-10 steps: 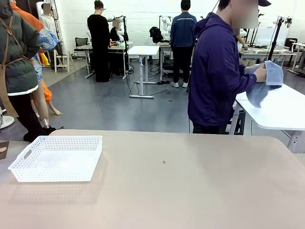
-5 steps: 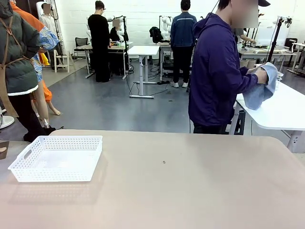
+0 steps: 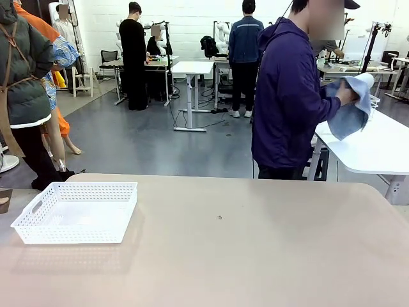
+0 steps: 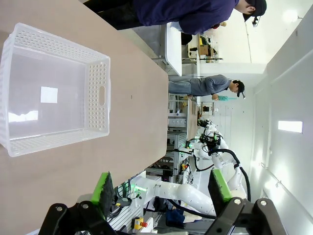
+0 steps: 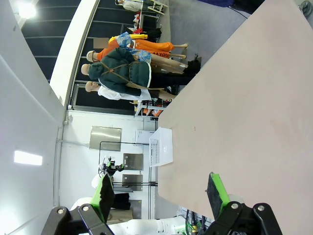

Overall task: Clean and organize the cups into the basket.
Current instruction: Pick up the Organizing basket and move it to the center of the table, then pick up the Reusable plastic cup from the right side of the table and place it inside the Organizing basket.

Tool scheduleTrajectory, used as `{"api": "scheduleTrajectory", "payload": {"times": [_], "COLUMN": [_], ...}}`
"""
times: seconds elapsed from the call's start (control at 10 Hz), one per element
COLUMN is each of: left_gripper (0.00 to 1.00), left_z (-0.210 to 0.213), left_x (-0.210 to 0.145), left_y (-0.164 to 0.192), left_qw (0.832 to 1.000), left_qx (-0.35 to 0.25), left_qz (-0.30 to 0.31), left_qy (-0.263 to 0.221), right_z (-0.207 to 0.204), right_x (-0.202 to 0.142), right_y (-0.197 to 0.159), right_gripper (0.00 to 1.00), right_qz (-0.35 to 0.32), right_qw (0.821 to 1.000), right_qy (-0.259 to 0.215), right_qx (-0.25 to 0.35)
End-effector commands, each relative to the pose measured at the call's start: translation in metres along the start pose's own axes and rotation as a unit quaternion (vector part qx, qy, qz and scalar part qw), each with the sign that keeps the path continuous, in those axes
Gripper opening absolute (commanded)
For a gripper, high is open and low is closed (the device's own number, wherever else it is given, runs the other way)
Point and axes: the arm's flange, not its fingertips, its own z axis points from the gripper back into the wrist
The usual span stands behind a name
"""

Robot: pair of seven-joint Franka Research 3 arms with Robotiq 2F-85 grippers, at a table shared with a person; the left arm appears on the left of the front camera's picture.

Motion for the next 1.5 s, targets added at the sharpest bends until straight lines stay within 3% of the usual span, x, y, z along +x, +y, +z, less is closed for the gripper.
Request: {"api": "scheduleTrajectory", "payload": {"times": [0.0, 1.4], "left_gripper": [1.0, 1.0], "left_z": [0.0, 0.0], "left_x": [0.0, 0.0], "left_y": [-0.0011, -0.0011], "left_qw": [1.0, 1.0], "left_qx": [-0.008, -0.008], "left_qz": [-0.001, -0.001], "left_qy": [0.0, 0.0], "right_z": [0.0008, 0.0008], "right_x": [0.0008, 0.0008], "right_y": [-0.0002, -0.0002], "right_gripper": [1.0, 1.0], "right_qz": [0.001, 0.001], "right_qw": [1.0, 1.0], "right_qy": [0.0, 0.0], "right_qx": [0.001, 0.001]}}
